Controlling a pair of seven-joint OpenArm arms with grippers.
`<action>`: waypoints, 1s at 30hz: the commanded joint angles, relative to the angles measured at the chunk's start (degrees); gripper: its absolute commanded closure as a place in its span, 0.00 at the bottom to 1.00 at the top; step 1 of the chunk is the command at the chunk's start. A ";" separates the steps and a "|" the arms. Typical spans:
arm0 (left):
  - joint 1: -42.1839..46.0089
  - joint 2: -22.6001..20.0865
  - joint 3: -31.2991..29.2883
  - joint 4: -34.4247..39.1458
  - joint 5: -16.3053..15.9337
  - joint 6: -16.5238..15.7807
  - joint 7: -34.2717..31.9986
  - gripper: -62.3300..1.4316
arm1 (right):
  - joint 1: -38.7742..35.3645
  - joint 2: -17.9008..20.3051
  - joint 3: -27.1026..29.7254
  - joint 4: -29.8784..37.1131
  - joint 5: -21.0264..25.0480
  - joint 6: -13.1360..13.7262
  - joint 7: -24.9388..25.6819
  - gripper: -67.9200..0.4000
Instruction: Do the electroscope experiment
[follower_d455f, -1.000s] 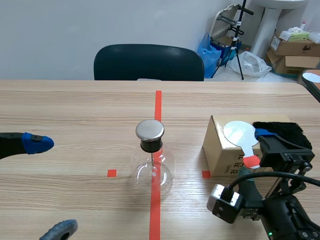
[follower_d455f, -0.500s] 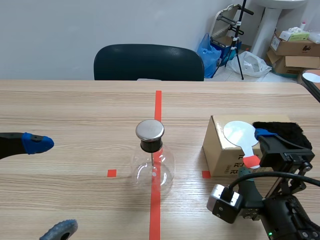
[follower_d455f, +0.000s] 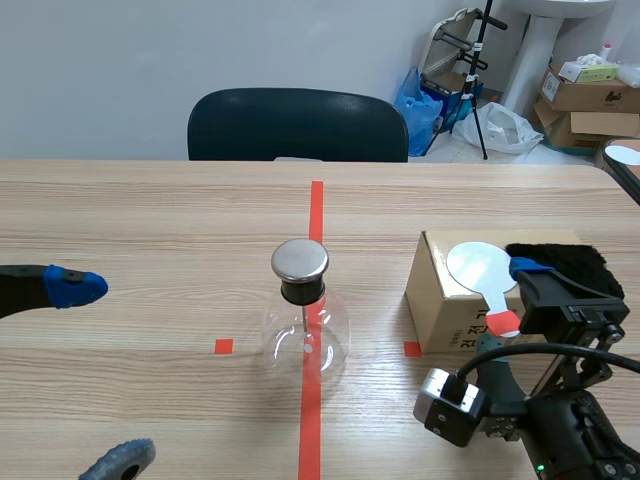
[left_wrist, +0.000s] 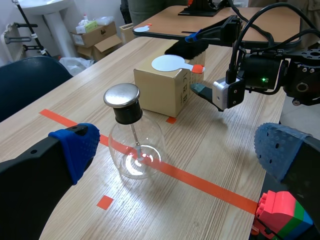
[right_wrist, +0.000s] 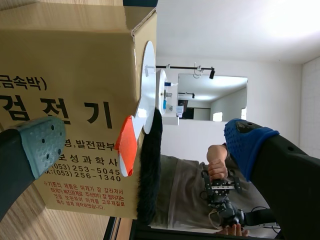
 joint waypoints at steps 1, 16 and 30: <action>-0.31 0.11 -0.20 0.15 -0.61 -0.07 -0.96 0.00 | 0.63 0.31 0.07 0.50 0.22 -3.34 -0.85 0.00; -0.31 0.11 -0.20 0.15 -1.05 -0.07 -1.16 0.00 | -4.26 0.28 0.07 4.61 0.70 -3.34 -3.56 0.00; -0.13 0.13 -0.20 0.15 -1.03 -0.07 -0.94 0.00 | -22.38 4.26 -5.64 23.91 16.92 5.29 0.98 0.00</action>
